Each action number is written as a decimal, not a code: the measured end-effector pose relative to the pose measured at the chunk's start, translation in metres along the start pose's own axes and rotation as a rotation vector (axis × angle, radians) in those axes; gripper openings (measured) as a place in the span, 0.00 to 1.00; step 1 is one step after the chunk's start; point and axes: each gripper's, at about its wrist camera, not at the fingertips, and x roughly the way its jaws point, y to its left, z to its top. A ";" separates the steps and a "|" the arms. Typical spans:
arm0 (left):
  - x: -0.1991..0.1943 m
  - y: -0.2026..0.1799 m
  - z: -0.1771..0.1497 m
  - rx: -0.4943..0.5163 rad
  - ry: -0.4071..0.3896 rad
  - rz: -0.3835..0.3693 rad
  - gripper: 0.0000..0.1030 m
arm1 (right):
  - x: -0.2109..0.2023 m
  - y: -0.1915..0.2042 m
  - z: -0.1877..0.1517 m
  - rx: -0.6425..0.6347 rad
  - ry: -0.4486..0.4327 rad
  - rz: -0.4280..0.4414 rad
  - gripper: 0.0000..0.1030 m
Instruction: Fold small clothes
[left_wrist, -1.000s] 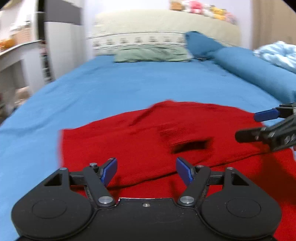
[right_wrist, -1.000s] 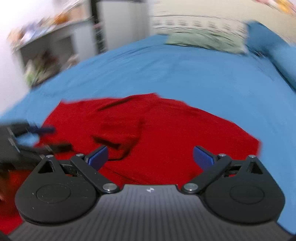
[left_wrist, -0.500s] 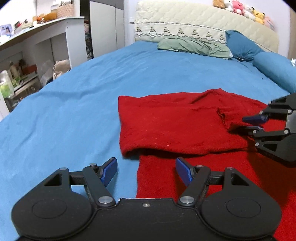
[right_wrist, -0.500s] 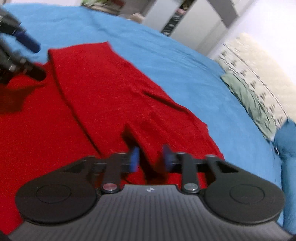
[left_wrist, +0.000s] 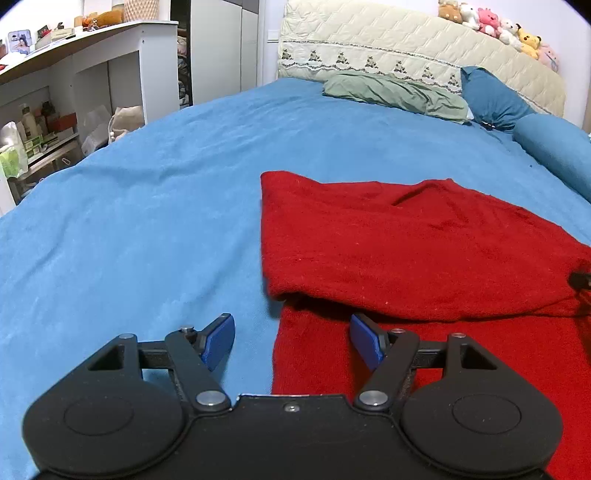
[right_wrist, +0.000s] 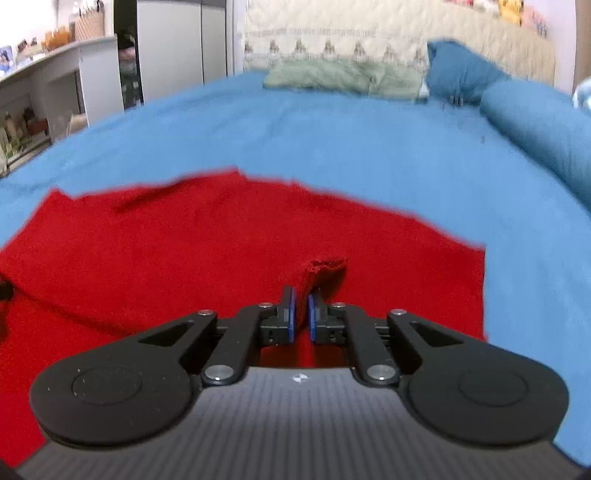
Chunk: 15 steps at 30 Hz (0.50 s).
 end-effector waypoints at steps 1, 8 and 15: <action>0.001 -0.001 0.000 0.003 -0.001 0.002 0.71 | 0.002 -0.003 -0.003 0.016 -0.004 0.007 0.25; 0.010 -0.001 0.006 0.018 -0.005 0.009 0.71 | 0.003 -0.010 0.007 0.018 -0.029 0.048 0.27; 0.018 -0.003 0.014 0.052 -0.017 0.003 0.58 | -0.032 -0.039 0.052 0.041 -0.142 0.006 0.19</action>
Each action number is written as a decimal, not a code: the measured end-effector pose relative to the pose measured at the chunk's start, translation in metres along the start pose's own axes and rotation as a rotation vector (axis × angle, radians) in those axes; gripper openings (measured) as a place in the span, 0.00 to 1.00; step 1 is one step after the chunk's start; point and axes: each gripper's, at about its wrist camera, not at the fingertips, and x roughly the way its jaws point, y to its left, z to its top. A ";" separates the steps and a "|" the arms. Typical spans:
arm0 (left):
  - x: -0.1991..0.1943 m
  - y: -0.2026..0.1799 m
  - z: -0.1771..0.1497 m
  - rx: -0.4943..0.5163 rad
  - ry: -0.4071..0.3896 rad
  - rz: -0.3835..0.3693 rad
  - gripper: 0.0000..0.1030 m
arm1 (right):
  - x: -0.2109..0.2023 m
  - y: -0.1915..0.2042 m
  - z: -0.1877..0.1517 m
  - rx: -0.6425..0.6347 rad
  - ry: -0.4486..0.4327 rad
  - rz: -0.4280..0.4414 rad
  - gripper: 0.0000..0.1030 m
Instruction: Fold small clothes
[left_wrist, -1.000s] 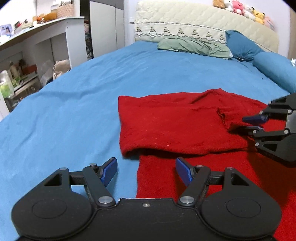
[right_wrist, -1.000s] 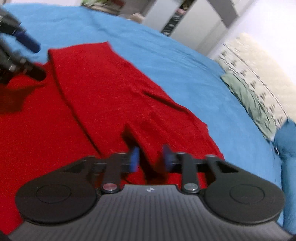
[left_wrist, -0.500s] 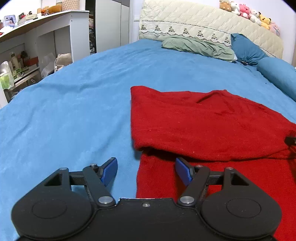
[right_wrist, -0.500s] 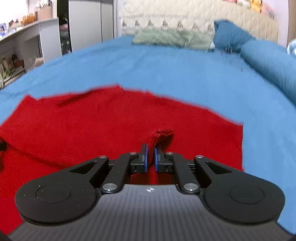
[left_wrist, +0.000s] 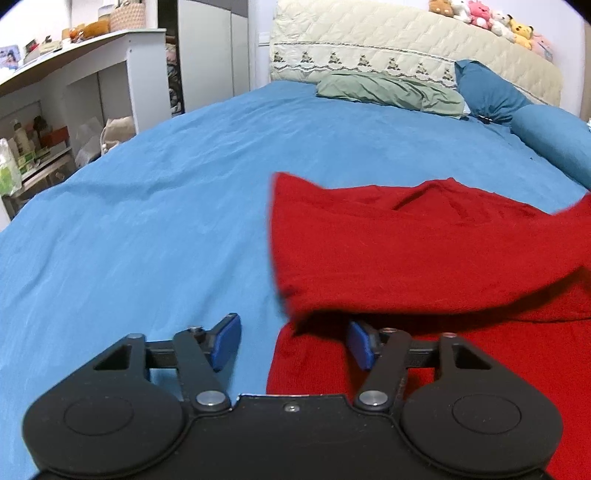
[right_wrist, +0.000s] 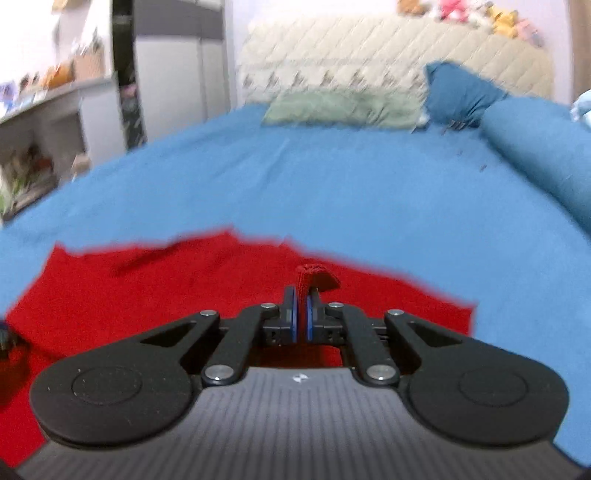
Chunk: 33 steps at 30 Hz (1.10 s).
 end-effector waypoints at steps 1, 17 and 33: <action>0.002 -0.001 0.002 0.007 -0.005 -0.001 0.56 | -0.005 -0.007 0.007 0.007 -0.020 -0.021 0.19; -0.010 0.002 -0.002 0.011 0.021 -0.014 0.09 | -0.010 -0.062 -0.059 0.096 0.148 -0.116 0.21; 0.037 -0.035 0.026 0.046 0.023 -0.230 0.54 | 0.003 -0.042 -0.077 0.075 0.131 -0.054 0.87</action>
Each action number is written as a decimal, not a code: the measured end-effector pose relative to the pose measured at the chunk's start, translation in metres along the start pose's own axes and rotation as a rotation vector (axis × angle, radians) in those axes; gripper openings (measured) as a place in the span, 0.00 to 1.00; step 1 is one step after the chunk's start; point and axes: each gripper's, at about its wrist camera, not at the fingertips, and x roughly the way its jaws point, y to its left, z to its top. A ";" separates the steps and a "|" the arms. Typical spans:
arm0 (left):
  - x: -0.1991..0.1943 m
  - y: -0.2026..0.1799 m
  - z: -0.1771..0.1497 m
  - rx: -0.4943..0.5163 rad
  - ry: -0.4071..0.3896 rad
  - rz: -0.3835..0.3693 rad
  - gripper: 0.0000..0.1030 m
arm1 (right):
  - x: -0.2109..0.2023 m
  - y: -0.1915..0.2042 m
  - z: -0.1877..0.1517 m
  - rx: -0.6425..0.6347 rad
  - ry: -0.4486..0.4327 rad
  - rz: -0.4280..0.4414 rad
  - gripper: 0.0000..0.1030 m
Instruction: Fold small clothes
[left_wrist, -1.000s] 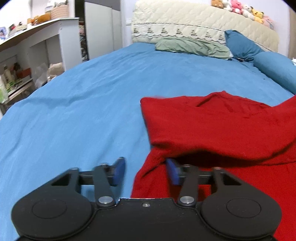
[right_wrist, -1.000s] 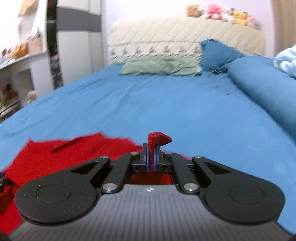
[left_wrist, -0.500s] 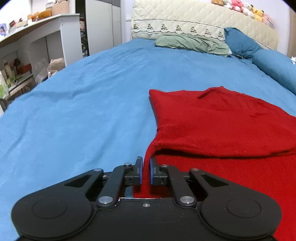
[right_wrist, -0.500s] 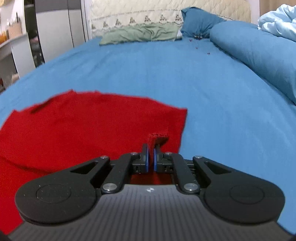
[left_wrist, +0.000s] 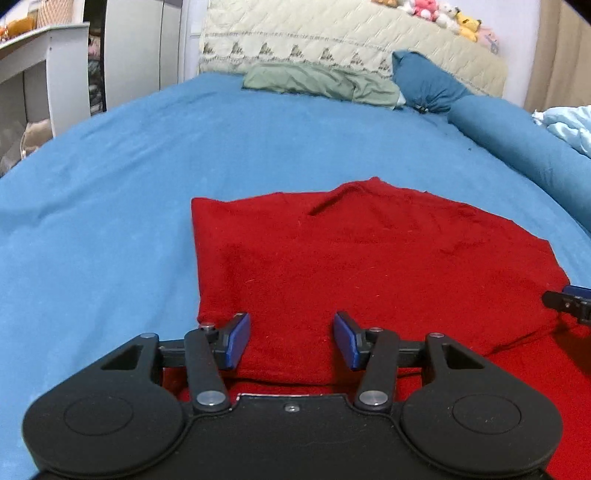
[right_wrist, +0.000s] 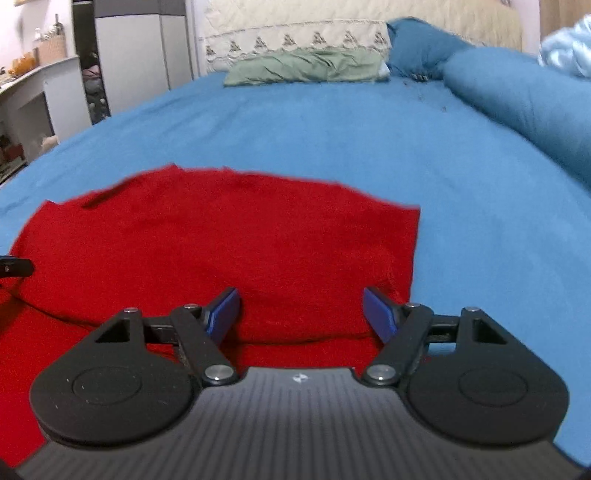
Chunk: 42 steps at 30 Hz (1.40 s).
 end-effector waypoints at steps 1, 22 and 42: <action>-0.001 0.001 0.000 -0.003 0.000 0.000 0.54 | 0.000 -0.002 -0.003 0.016 -0.011 0.008 0.87; -0.056 -0.021 0.021 0.016 -0.023 0.039 0.55 | -0.011 -0.015 0.060 0.052 -0.046 0.026 0.90; -0.271 -0.022 -0.099 -0.063 0.167 0.004 0.90 | -0.342 -0.031 -0.073 0.064 0.107 -0.017 1.00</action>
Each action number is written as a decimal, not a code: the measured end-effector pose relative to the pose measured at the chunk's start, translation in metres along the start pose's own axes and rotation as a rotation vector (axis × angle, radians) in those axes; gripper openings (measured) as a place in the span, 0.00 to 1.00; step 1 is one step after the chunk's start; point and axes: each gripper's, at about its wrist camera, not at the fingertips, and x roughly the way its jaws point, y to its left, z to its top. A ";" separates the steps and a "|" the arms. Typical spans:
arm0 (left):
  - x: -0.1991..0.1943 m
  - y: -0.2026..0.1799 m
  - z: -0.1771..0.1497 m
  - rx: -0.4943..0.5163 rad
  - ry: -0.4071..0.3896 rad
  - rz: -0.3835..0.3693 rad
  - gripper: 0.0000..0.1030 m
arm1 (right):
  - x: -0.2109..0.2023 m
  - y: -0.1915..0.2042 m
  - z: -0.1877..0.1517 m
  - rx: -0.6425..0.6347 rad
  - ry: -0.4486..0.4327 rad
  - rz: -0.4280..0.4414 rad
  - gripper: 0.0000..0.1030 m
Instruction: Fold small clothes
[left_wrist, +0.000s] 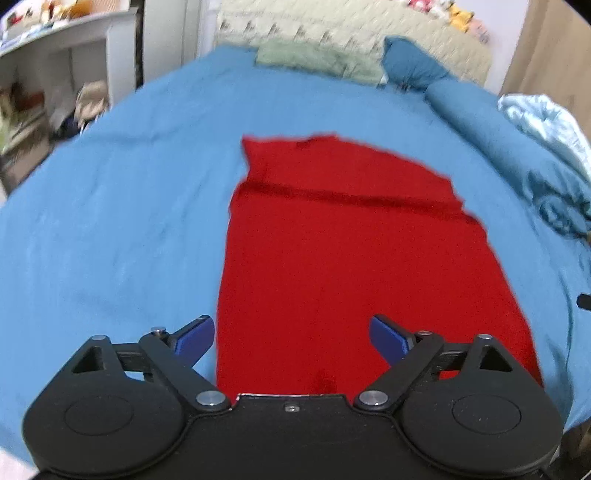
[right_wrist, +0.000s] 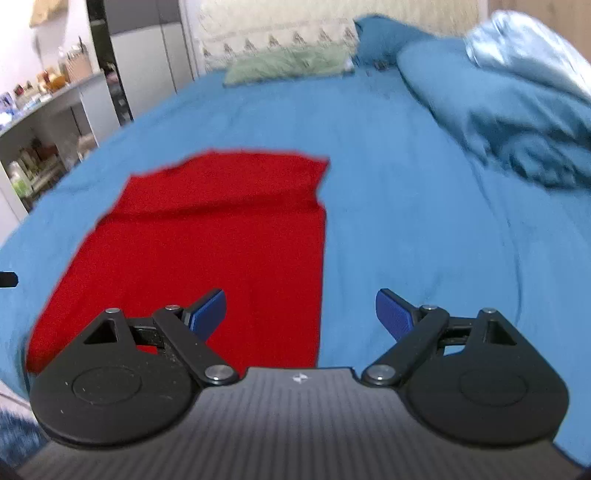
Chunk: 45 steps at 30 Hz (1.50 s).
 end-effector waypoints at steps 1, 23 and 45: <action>0.001 0.001 -0.008 -0.002 0.014 0.011 0.90 | 0.000 0.001 -0.013 0.018 0.023 -0.003 1.00; 0.033 0.018 -0.075 -0.059 0.102 0.065 0.52 | 0.045 0.034 -0.109 0.038 0.210 -0.040 0.53; -0.029 -0.008 -0.026 -0.035 -0.023 0.037 0.06 | -0.001 0.017 -0.064 0.179 0.121 0.122 0.20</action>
